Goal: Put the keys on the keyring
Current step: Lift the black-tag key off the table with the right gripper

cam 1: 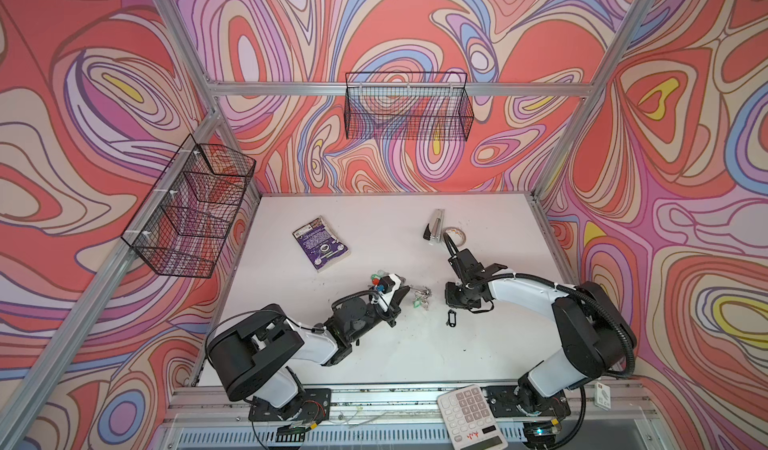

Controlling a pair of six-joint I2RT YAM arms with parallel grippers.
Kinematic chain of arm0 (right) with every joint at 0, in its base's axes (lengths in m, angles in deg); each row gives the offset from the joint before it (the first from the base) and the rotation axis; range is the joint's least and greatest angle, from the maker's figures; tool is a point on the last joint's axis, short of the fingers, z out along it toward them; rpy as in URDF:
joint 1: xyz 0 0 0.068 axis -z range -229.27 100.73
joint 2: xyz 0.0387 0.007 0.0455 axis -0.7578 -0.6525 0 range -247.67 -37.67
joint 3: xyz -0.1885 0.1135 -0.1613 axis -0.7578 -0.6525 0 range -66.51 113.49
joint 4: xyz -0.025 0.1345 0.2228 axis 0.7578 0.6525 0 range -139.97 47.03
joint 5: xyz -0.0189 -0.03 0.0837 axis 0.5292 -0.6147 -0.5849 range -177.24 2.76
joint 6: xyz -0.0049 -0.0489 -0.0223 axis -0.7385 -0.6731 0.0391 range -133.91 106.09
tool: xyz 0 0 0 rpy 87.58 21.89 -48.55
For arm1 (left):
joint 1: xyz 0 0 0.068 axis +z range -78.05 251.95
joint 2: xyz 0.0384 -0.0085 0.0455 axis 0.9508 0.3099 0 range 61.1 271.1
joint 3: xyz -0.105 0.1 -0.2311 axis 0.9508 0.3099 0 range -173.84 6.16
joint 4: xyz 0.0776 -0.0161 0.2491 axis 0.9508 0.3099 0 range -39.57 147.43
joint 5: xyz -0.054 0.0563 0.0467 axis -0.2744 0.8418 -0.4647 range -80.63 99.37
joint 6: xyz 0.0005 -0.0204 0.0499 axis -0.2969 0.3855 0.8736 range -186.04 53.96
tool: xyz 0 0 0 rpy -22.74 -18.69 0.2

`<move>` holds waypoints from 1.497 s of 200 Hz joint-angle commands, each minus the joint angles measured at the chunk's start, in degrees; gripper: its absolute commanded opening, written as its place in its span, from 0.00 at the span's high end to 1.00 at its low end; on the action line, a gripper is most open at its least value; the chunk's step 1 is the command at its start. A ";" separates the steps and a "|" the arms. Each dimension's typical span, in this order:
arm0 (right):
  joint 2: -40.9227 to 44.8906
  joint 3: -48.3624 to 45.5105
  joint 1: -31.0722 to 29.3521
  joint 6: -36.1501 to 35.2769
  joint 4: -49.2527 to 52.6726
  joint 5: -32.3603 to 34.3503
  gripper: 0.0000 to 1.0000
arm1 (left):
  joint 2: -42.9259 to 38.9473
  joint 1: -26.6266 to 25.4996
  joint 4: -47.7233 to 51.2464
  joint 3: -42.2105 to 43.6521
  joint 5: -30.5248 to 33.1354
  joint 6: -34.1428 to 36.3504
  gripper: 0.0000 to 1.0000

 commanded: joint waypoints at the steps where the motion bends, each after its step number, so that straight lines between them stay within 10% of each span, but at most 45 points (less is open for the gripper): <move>1: -0.55 1.27 0.29 -1.07 0.94 -1.00 0.80 | -0.96 -0.44 -2.79 -0.33 -0.79 0.77 1.00; 299: 1.23 -0.43 0.28 -2.18 2.02 -1.80 1.00 | -0.47 -0.51 -2.77 -0.53 -0.81 0.98 1.00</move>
